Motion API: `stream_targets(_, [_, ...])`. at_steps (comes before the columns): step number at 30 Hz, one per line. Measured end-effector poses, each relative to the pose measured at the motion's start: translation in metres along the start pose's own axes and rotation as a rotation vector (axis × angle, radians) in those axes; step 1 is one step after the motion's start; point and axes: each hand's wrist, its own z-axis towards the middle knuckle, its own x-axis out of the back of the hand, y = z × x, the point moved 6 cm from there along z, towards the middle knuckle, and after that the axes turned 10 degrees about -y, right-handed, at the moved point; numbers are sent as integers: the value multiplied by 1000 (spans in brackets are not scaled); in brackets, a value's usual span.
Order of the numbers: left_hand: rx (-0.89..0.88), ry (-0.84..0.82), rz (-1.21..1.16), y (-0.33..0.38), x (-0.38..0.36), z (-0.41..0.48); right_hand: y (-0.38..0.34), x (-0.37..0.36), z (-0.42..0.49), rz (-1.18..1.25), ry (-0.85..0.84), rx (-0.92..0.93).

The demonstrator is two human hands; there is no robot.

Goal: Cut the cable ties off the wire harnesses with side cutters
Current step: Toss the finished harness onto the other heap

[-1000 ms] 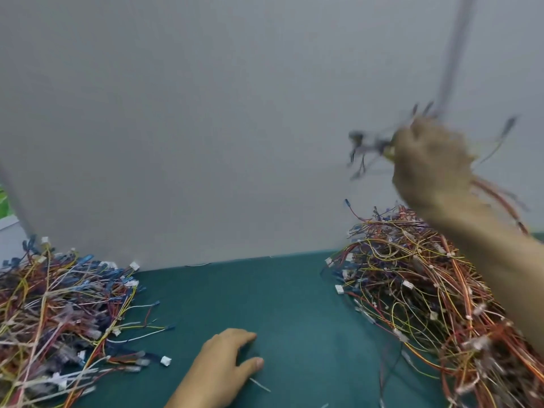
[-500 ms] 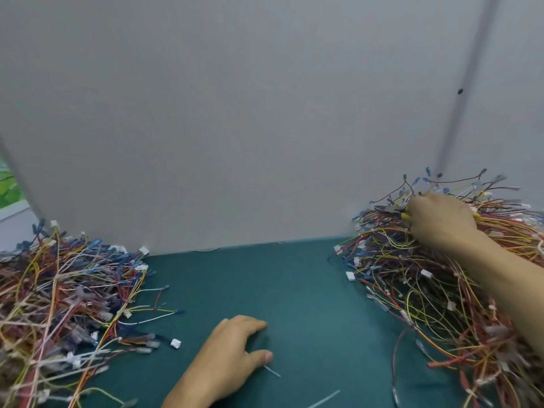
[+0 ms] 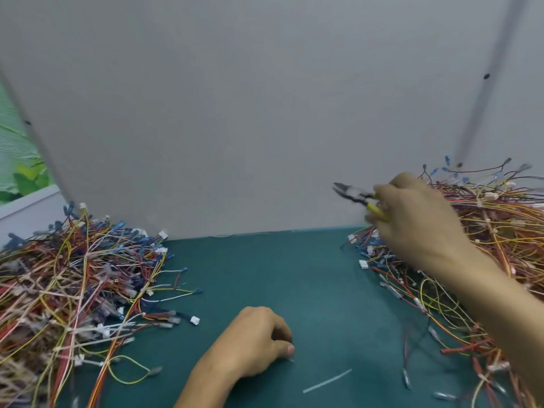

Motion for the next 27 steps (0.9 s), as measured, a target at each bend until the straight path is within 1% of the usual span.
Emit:
stream_targets(3, [-24, -93, 9, 17, -5, -5, -33, -34, -28, 187, -178, -12])
stream_targets(6, [-63, -224, 47, 37, -15, -16, -55, -80, -54, 265, -392, -59])
stream_targets(8, [-63, -278, 54, 46, -22, -26, -65, -107, -71, 297, -510, -80])
stream_targets(11, [-72, -297, 71, 55, -25, -35, -74, -131, -89, 310, -591, -85])
stream_targets(14, [-57, -298, 42, 51, -12, -38, -78, -138, -98, 314, -598, -64])
stream_targets(16, [2, -235, 26, 36, 5, -40, -79, -140, -100, 308, -583, -61])
stream_targets(18, [62, -127, -8, 16, 23, -42, -81, -142, -101, 284, -577, -43])
stream_targets(21, [176, 129, -28, -20, 54, -48, -82, -144, -99, 289, -592, -22])
stream_targets(25, [459, 551, 93, -66, 88, -70, -81, -144, -98, 300, -584, -17])
stream_targets(26, [526, 620, 104, -75, 92, -75, -81, -144, -98, 301, -582, -13])
stream_targets(27, [589, 650, 104, -84, 93, -79, -82, -144, -98, 303, -580, -7])
